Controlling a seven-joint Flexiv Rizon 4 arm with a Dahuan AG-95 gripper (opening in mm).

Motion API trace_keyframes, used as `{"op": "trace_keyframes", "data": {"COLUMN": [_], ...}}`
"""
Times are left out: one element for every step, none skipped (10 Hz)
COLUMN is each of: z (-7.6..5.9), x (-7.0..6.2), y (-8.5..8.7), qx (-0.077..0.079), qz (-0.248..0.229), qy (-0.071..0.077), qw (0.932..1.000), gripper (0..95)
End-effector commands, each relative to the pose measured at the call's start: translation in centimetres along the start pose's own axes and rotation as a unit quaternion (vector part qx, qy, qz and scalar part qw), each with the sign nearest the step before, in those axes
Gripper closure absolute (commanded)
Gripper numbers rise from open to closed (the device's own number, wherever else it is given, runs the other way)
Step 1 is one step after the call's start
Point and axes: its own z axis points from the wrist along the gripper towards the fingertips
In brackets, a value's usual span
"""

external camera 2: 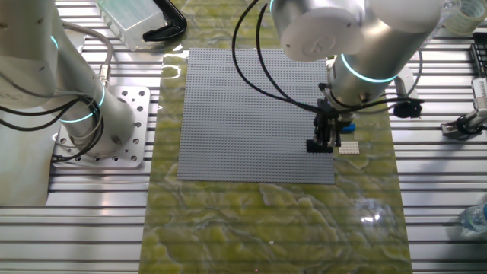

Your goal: Build with small Lego blocks

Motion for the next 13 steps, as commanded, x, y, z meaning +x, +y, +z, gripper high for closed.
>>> {"op": "trace_keyframes", "data": {"z": [0.2, 0.6, 1.0, 1.3, 1.4, 1.5, 1.3, 1.2, 1.2, 2.0, 2.5, 2.5, 2.5], "x": [-0.4, -0.7, -1.0, -1.1, -1.2, -1.2, -1.2, -1.1, -1.1, -1.4, -1.6, -1.7, -1.7], "y": [0.0, -0.1, -0.2, -0.3, -0.3, -0.3, -0.3, -0.3, -0.3, -0.3, -0.3, -0.2, -0.2], "qx": [-0.002, -0.004, -0.008, -0.009, -0.011, -0.018, -0.024, -0.023, -0.022, -0.023, -0.023, -0.027, -0.020], "qz": [-0.007, -0.013, -0.020, -0.024, -0.026, -0.030, -0.030, -0.029, -0.030, -0.032, -0.033, -0.033, -0.038], "qy": [0.000, 0.001, 0.002, 0.002, 0.002, 0.004, 0.006, 0.006, 0.006, 0.008, 0.008, 0.022, 0.026], "qw": [1.0000, 0.9999, 0.9998, 0.9997, 0.9996, 0.9994, 0.9993, 0.9993, 0.9993, 0.9992, 0.9992, 0.9988, 0.9987], "gripper": [95.0, 95.0, 95.0, 95.0, 95.0, 95.0, 95.0, 95.0, 95.0, 95.0, 95.0, 95.0, 95.0]}}
